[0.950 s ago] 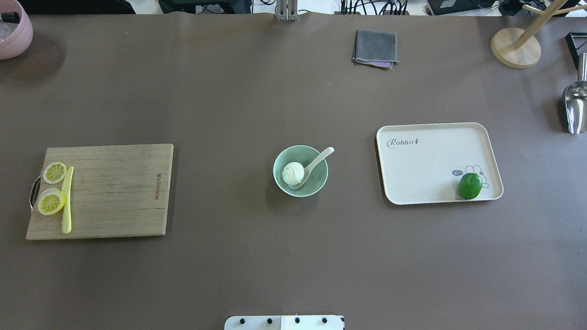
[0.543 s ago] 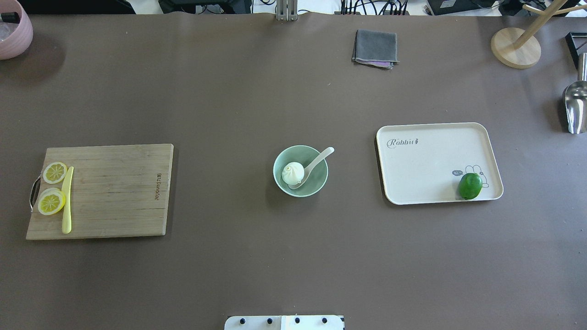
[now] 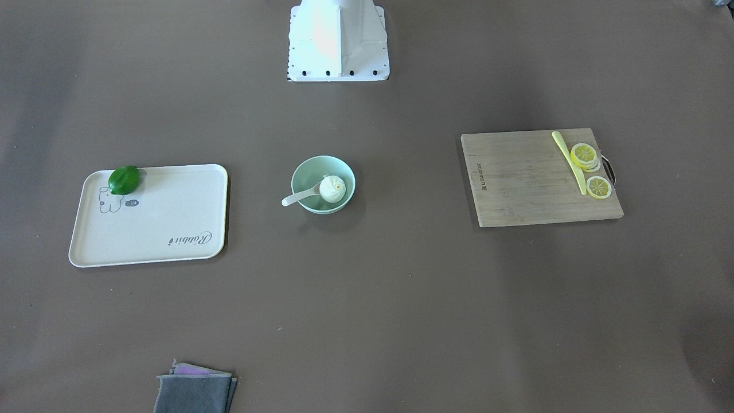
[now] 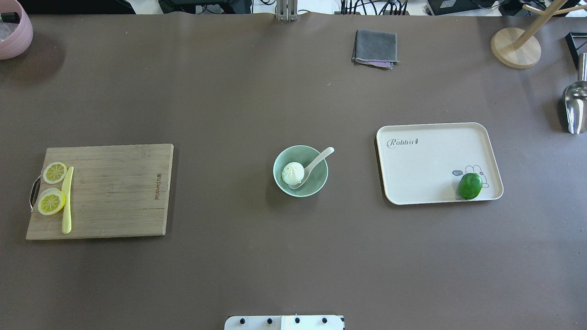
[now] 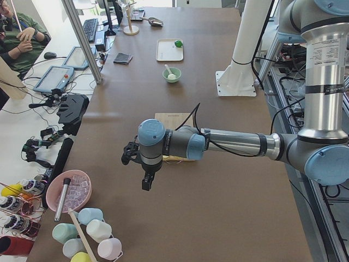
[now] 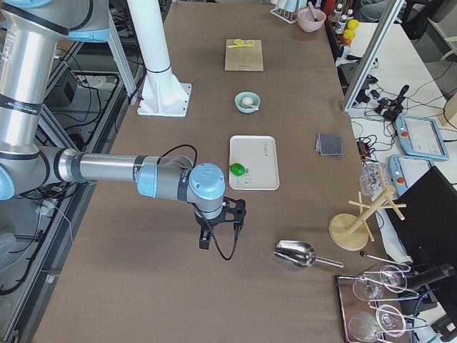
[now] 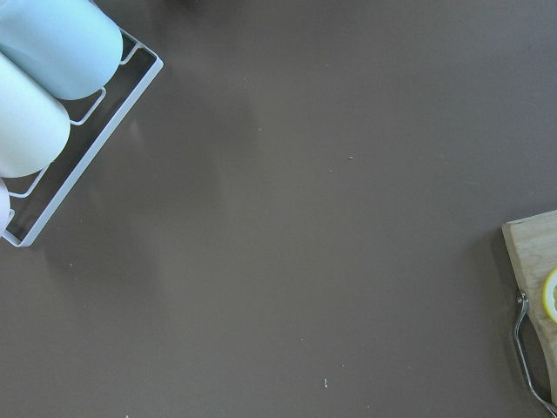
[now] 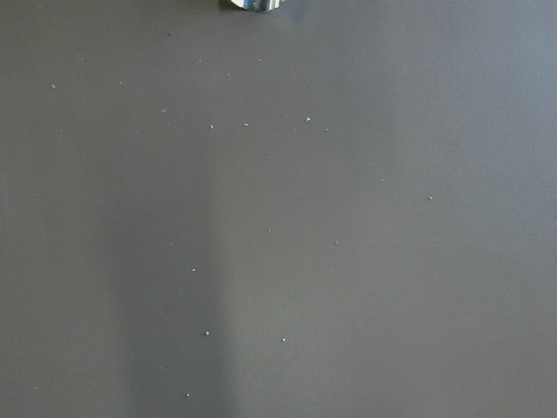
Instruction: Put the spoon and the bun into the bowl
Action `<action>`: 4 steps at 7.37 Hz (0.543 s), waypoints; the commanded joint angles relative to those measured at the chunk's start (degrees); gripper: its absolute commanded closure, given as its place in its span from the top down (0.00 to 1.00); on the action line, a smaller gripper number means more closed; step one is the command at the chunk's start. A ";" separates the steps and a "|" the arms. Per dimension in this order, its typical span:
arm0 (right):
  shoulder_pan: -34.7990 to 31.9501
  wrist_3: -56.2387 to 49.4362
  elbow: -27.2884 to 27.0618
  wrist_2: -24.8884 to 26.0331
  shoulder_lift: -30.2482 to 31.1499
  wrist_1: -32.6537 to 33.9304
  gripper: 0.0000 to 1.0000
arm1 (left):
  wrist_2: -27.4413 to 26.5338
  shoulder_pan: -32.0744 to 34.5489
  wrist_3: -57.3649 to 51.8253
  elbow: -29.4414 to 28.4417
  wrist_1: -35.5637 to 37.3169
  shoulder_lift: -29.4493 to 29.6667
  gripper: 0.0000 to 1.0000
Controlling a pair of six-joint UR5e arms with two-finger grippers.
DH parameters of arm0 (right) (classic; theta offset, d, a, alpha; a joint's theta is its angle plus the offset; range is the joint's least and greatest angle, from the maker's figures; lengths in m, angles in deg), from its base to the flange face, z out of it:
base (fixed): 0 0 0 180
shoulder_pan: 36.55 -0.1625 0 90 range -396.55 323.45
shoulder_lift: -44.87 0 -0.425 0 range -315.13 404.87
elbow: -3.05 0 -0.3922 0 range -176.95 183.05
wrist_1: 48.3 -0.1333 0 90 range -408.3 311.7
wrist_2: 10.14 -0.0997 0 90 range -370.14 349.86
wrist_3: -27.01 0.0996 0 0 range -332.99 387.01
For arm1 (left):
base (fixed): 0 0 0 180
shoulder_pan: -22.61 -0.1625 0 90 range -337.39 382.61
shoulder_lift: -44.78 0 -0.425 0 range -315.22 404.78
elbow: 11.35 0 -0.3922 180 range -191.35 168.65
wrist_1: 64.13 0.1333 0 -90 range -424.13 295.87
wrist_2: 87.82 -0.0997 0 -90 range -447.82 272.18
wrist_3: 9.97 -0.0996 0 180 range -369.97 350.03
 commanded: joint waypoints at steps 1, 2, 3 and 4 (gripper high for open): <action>0.00 0.00 0.02 -0.02 0.00 0.01 1.00 | 0.00 0.00 0.00 -0.07 -0.04 -0.06 0.98; 0.09 0.00 0.02 -0.02 0.00 0.01 1.00 | 0.00 -0.09 0.00 -0.07 -0.04 -0.06 0.98; 0.09 0.00 0.36 -0.19 0.00 0.01 1.00 | 0.00 -0.09 0.00 -0.07 -0.04 -0.06 0.98; 0.18 0.00 0.80 -0.98 0.00 0.01 1.00 | 0.00 -0.09 0.00 -0.07 -0.04 -0.06 0.98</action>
